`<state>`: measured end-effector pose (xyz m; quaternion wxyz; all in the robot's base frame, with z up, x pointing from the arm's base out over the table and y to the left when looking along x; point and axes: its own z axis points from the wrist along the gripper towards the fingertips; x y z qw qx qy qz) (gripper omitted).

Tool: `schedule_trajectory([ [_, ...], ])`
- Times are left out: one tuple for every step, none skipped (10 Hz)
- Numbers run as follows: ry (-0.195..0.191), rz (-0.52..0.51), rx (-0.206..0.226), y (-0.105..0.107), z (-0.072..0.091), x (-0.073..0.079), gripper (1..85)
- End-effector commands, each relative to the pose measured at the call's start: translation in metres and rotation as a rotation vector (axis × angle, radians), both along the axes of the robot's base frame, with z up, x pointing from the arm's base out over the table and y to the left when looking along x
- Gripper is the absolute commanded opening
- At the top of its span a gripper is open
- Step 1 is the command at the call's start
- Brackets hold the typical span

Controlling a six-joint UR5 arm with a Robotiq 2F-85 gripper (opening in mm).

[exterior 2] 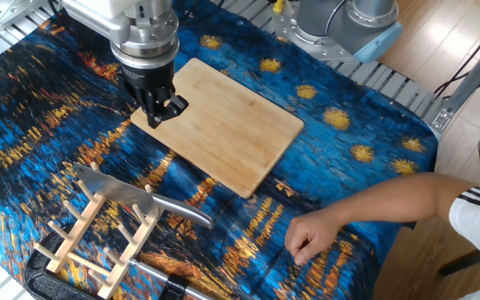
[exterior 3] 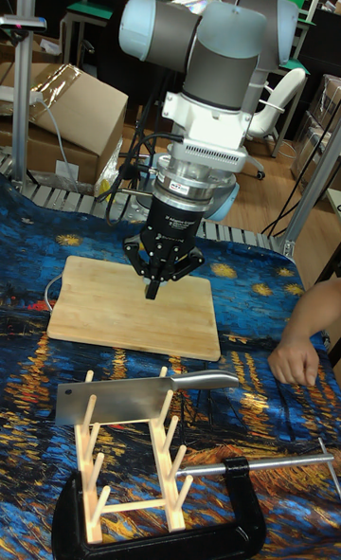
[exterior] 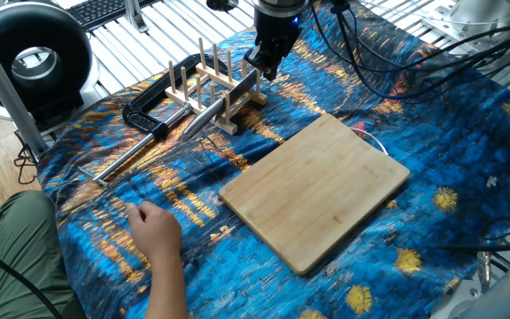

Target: Put the knife on the cutting board

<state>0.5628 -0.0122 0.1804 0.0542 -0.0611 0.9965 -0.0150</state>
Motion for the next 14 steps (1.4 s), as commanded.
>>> schedule_trajectory([
  [0.036, -0.003, 0.054, 0.013, 0.0, -0.01, 1.0],
  [0.062, -0.031, 0.039, 0.009, 0.0, -0.016, 1.0],
  [0.073, -0.038, 0.059, 0.014, 0.0, -0.019, 2.3],
  [0.049, 0.012, 0.058, 0.015, 0.0, -0.013, 11.0],
  [0.049, 0.081, 0.046, 0.013, 0.0, -0.013, 19.3],
  [0.045, 0.191, 0.055, 0.016, -0.004, -0.008, 29.3],
  [0.027, 0.301, 0.054, 0.017, -0.016, 0.01, 47.3],
  [-0.014, 0.357, 0.07, 0.023, -0.024, 0.034, 46.7],
  [-0.016, 0.39, 0.08, 0.023, -0.026, 0.043, 45.7],
  [0.004, 0.447, 0.05, 0.014, -0.028, 0.046, 45.7],
  [0.007, 0.493, 0.04, 0.013, -0.03, 0.048, 43.7],
  [0.015, 0.562, 0.019, 0.009, -0.031, 0.047, 42.0],
  [0.013, 0.642, -0.012, 0.004, -0.031, 0.049, 42.0],
  [0.009, 0.724, -0.031, 0.002, -0.031, 0.051, 42.0],
])
